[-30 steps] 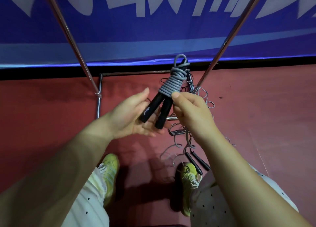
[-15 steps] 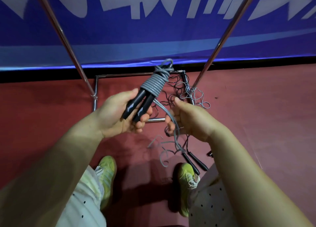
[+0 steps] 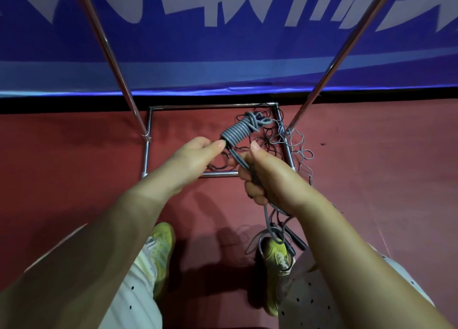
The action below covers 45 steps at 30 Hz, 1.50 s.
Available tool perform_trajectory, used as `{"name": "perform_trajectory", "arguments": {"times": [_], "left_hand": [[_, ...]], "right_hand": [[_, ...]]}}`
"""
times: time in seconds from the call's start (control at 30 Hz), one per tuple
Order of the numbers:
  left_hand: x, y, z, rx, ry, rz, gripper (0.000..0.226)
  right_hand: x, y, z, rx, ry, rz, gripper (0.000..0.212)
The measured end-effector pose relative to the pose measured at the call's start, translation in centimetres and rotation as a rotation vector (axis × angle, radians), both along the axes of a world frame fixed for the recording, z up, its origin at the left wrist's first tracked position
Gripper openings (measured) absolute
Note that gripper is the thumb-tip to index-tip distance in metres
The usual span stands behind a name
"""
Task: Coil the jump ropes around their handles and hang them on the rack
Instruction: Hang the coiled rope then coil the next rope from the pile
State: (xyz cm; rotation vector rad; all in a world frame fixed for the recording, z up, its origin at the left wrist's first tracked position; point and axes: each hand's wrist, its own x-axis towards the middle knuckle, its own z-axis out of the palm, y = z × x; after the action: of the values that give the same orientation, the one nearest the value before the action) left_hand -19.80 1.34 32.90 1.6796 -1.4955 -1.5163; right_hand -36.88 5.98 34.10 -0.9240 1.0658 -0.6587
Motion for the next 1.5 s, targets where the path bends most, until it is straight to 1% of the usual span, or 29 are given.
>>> {"name": "perform_trajectory", "arguments": {"times": [0.07, 0.13, 0.2, 0.23, 0.3, 0.37, 0.43, 0.47, 0.5, 0.53, 0.6, 0.63, 0.67, 0.73, 0.77, 0.8, 0.83, 0.87, 0.97, 1.0, 1.07, 1.13, 1.17, 1.23, 1.27, 1.3, 1.37, 1.43, 1.5], "left_hand": [[0.0, 0.0, -0.1, -0.068, -0.03, -0.022, 0.022], [0.0, 0.1, 0.1, -0.108, -0.005, -0.018, 0.018], [0.1, 0.1, 0.2, -0.15, -0.019, -0.018, 0.024], [0.1, 0.3, 0.3, -0.183, -0.065, -0.035, 0.028], [0.0, 0.5, 0.6, -0.27, -0.167, -0.086, 0.034], [0.0, 0.7, 0.7, -0.344, -0.213, -0.117, 0.039], [0.1, 0.8, 0.7, -0.363, -0.209, -0.154, 0.04], [0.2, 0.7, 0.6, -0.328, -0.183, -0.185, 0.041], [0.2, 0.7, 0.7, -0.254, -0.113, -0.212, 0.041], [0.3, 0.7, 0.9, -0.145, 0.01, -0.221, 0.04], [0.3, 0.8, 1.5, 0.166, 0.301, -0.176, 0.042], [0.5, 0.7, 1.6, 0.307, 0.397, -0.171, 0.053], [0.7, 0.8, 1.8, 0.403, 0.473, -0.195, 0.062], [0.8, 0.9, 2.1, 0.525, 0.605, -0.263, 0.067], [0.7, 1.1, 2.3, 0.565, 0.636, -0.284, 0.067], [0.5, 1.3, 2.6, 0.59, 0.639, -0.286, 0.066], [0.2, 1.5, 2.7, 0.573, 0.608, -0.275, 0.064], [-0.2, 1.7, 2.5, 0.504, 0.553, -0.248, 0.061], [-0.8, 1.6, 1.1, 0.127, 0.249, -0.169, 0.061], [-1.0, 1.6, 0.6, 0.03, 0.163, -0.172, 0.064], [-1.1, 1.4, 0.0, -0.114, 0.055, -0.185, 0.067], [-1.0, 1.3, -0.2, -0.197, -0.001, -0.165, 0.067], [-1.0, 1.2, -0.4, -0.203, -0.004, -0.149, 0.068], [-0.8, 1.1, -0.7, -0.184, 0.03, -0.126, 0.071], [-0.7, 1.0, -0.9, -0.188, 0.04, -0.11, 0.068], [-0.7, 0.9, -1.1, -0.199, 0.041, -0.078, 0.063], [-0.7, 0.4, -1.5, -0.191, 0.068, 0.048, 0.052], [-0.7, -0.1, -1.7, -0.17, 0.101, 0.139, 0.044], [-0.5, -0.4, -2.0, -0.187, 0.015, 0.102, 0.043]], "right_hand": [[0.3, -0.1, 0.0, 0.045, -0.03, -0.032, 0.06], [0.6, -0.1, -0.1, 0.045, -0.021, -0.075, 0.051], [1.0, 0.0, 0.1, 0.01, 0.053, -0.116, 0.039], [1.1, 0.1, 0.0, -0.018, 0.113, -0.13, 0.037], [1.5, 0.1, 0.0, -0.056, 0.24, -0.175, 0.048], [1.6, 0.1, -0.2, -0.081, 0.319, -0.22, 0.056], [1.6, 0.0, -0.2, -0.111, 0.336, -0.236, 0.05], [1.6, 0.0, -0.1, -0.136, 0.347, -0.237, 0.045], [1.5, 0.0, -0.1, -0.172, 0.37, -0.236, 0.042], [1.3, 0.0, -0.1, -0.215, 0.397, -0.232, 0.039], [1.1, 0.1, 0.1, -0.306, 0.419, -0.209, 0.033], [1.0, 0.1, 0.2, -0.355, 0.402, -0.193, 0.03], [0.9, 0.1, 0.3, -0.399, 0.362, -0.177, 0.027], [0.7, 0.1, 0.4, -0.461, 0.236, -0.15, 0.026], [0.5, 0.1, 0.3, -0.48, 0.184, -0.137, 0.029], [0.4, 0.0, 0.4, -0.496, 0.176, -0.118, 0.031], [0.2, 0.0, 0.3, -0.507, 0.218, -0.098, 0.032], [0.0, 0.0, 0.2, -0.506, 0.293, -0.073, 0.033], [-0.1, 0.0, -0.2, -0.428, 0.587, 0.005, 0.035], [0.0, 0.1, -0.3, -0.405, 0.637, 0.014, 0.034], [0.2, 0.0, -0.1, -0.399, 0.658, -0.001, 0.031], [0.4, -0.2, 0.1, -0.412, 0.636, -0.024, 0.031], [0.4, -0.2, 0.2, -0.406, 0.628, -0.031, 0.032], [0.5, -0.3, 0.0, -0.342, 0.61, -0.045, 0.033], [0.6, -0.2, -0.1, -0.279, 0.578, -0.052, 0.034], [0.6, -0.1, -0.2, -0.2, 0.516, -0.051, 0.033], [0.5, -0.1, -0.2, -0.067, 0.33, -0.032, 0.03], [0.3, -0.2, 0.0, -0.007, 0.173, -0.027, 0.031], [0.2, -0.4, 0.1, 0.019, 0.095, -0.029, 0.028]]}}
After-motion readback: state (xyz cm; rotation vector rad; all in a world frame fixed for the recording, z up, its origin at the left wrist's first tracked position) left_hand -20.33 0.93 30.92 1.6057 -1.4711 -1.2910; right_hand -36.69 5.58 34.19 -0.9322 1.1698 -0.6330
